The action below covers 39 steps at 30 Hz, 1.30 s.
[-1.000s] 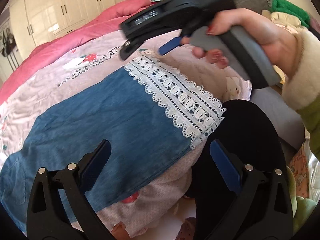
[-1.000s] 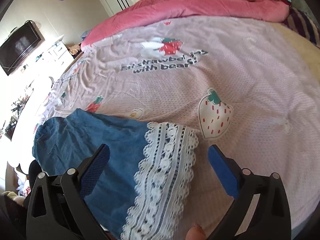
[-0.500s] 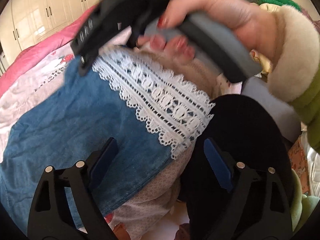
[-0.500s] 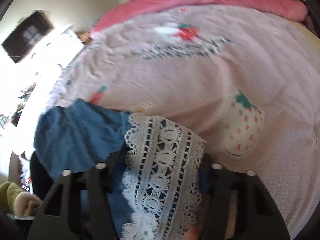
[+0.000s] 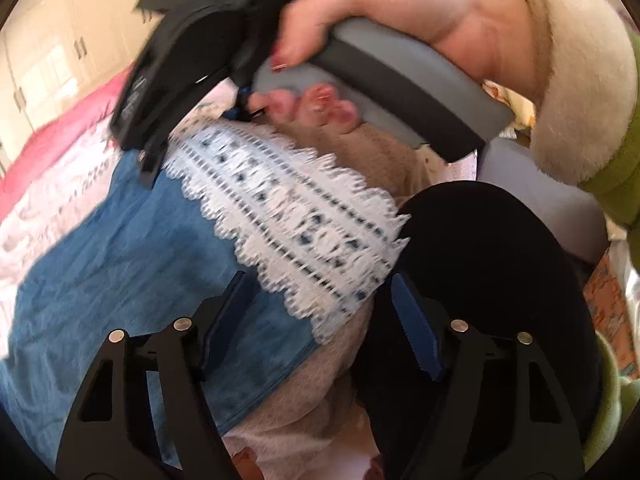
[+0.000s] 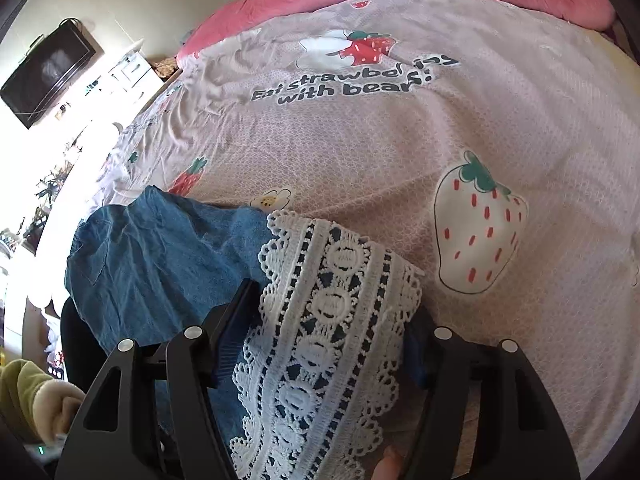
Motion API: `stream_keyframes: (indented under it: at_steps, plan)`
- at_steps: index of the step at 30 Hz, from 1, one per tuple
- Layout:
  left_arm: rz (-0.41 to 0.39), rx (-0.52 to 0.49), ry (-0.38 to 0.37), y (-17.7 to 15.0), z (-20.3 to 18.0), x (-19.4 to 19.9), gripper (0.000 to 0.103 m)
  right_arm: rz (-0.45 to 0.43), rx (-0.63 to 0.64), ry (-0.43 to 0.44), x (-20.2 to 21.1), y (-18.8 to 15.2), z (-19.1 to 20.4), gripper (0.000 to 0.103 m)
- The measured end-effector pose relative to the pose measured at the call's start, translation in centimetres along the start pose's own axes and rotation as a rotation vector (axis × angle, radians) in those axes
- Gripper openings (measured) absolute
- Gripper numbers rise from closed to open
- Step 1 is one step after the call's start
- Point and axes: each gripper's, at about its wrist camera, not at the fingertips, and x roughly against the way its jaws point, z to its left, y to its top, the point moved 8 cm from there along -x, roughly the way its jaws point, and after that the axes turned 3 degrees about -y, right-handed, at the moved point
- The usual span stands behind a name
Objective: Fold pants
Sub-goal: 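Lift the lace hem with the right gripper and fold it over the denim leg, then grasp the folded leg edge with the left gripper while the right gripper holds the lace hem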
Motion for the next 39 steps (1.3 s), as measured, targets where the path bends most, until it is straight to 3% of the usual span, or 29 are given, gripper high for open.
stream_keyframes:
  at_steps: [2,4,5,8,10,11,14,19,25,32,36,38,39]
  plan:
    - [0.01,-0.038,0.041,0.1,-0.4,-0.5,0.056,0.004,0.004,-0.003,-0.2,0.1,0.2,0.044]
    - [0.02,-0.029,0.059,0.2,-0.2,-0.6,0.039,0.003,0.005,0.02,-0.1,0.2,0.6,0.032]
    - [0.023,-0.04,0.087,0.2,0.1,-0.7,0.036,-0.003,0.003,0.028,0.2,0.3,0.9,0.027]
    - [0.005,-0.008,0.05,0.3,0.2,0.1,0.028,-0.011,0.011,0.035,0.8,0.5,1.6,0.024]
    - [-0.01,0.029,0.024,0.4,0.7,0.7,0.012,-0.011,0.003,0.04,1.1,0.6,2.1,0.023]
    - [-0.026,0.047,0.015,0.5,1.1,1.4,0.01,-0.012,0.004,0.037,1.2,0.7,2.3,0.022]
    - [-0.073,0.125,-0.045,0.6,2.3,3.4,0.009,-0.022,-0.011,0.045,1.7,1.2,3.1,0.014]
    - [-0.123,0.194,-0.07,0.2,4.1,6.2,0.009,-0.031,-0.002,0.032,2.2,2.4,5.6,0.014]
    - [-0.177,0.312,-0.064,-2.6,8.6,9.7,0.009,-0.029,0.034,0.005,1.6,4.3,10.4,0.014]
    - [-0.178,0.506,-0.032,-8.8,14.0,12.9,0.009,0.047,0.114,-0.063,-3.2,5.8,17.9,0.014]
    - [-0.159,0.601,-0.053,-11.7,15.9,13.1,0.009,0.107,0.171,-0.124,-6.7,5.4,21.4,0.014]
    - [-0.135,0.656,-0.075,-13.3,16.8,12.6,0.009,0.144,0.194,-0.172,-8.7,5.1,22.8,0.019]
    - [-0.129,0.677,-0.085,-13.9,17.0,12.4,0.009,0.153,0.204,-0.184,-9.3,5.0,23.2,0.026]
